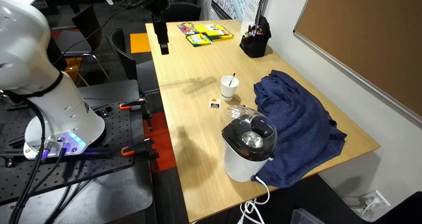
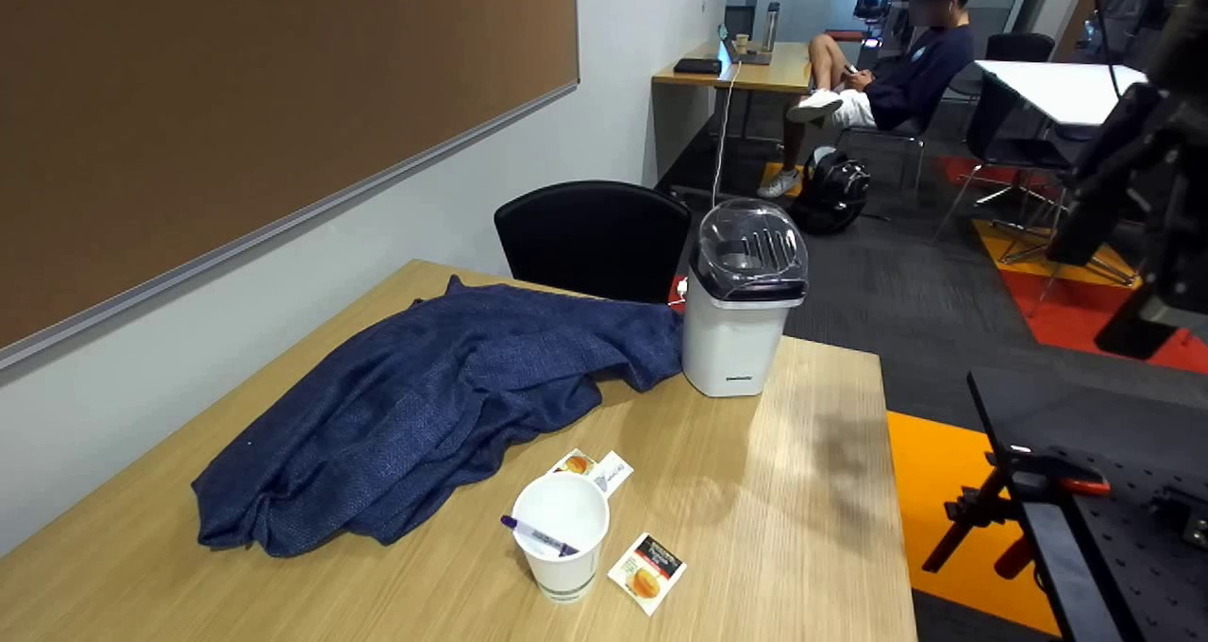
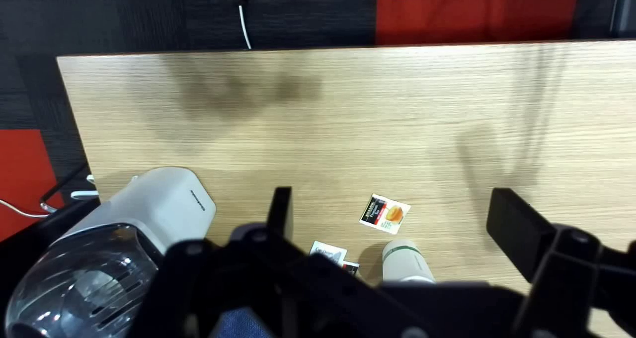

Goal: Remove the pen from the cup and put it on the table

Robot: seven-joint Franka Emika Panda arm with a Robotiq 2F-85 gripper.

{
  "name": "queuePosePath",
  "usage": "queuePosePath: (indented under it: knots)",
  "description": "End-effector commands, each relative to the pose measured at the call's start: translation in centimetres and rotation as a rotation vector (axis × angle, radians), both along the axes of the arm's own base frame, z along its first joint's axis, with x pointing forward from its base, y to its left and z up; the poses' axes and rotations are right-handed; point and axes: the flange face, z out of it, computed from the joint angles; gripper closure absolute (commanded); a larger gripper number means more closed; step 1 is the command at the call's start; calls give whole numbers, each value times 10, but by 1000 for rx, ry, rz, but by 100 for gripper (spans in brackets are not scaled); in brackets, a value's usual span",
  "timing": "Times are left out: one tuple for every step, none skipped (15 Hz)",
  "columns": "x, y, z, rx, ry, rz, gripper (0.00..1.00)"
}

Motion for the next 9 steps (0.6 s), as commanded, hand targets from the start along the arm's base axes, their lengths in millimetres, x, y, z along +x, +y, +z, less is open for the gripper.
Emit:
queuePosePath:
  knots:
    - [6, 2, 3, 11, -31, 28, 0]
    - [11, 3, 5, 11, -45, 44, 0]
    - [17, 5, 6, 13, -61, 60, 0]
    - [24, 7, 7, 13, -82, 80, 0]
    - [31, 9, 7, 15, -104, 106, 0]
    - [38, 11, 7, 15, -127, 128, 0]
    - [46, 14, 7, 15, -152, 156, 0]
    - [54, 17, 6, 15, -175, 182, 0]
    - [62, 20, 5, 13, -200, 203, 0]
